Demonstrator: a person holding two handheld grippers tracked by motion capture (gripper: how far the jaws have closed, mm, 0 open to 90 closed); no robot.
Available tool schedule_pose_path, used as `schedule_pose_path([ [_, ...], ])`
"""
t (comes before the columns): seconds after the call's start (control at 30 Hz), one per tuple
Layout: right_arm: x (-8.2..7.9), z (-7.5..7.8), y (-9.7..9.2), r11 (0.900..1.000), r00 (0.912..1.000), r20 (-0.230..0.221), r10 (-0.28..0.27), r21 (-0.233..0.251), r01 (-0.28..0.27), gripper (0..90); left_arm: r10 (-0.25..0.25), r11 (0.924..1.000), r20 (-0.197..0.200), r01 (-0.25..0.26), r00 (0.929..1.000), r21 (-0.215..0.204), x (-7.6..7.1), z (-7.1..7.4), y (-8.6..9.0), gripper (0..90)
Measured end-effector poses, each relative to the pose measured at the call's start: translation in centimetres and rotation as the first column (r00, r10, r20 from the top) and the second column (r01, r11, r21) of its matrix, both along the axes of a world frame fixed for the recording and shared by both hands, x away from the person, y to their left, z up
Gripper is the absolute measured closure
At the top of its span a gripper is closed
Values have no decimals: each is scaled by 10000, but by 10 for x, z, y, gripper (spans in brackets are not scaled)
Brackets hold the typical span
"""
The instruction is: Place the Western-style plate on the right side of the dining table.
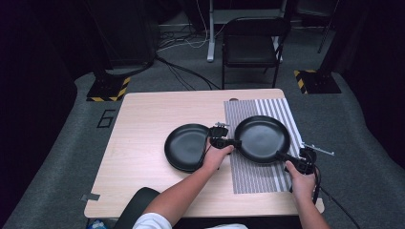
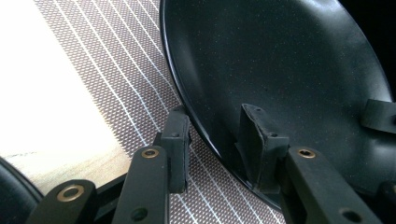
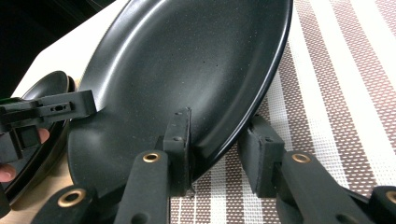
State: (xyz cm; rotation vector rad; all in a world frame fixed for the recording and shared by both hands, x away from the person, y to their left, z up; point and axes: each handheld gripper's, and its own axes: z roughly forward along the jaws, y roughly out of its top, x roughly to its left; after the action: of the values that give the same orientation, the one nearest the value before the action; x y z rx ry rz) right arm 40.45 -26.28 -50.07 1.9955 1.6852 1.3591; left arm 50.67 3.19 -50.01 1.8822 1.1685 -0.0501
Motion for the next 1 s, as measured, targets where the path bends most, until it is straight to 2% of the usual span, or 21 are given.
schedule_pose_path([
  [0.27, 4, -2, -3, 10000, 10000, -37, -34, -30, 34, 652, 128, 9999, -41, -128, 9999, -19, 3, -2, -4, 640],
  [1.0, 16, -7, -7, 9999, 9996, -293, 0, 115, 3, 646, 328, 9991, -239, -321, 9992, 284, 13, -5, -10, 638],
])
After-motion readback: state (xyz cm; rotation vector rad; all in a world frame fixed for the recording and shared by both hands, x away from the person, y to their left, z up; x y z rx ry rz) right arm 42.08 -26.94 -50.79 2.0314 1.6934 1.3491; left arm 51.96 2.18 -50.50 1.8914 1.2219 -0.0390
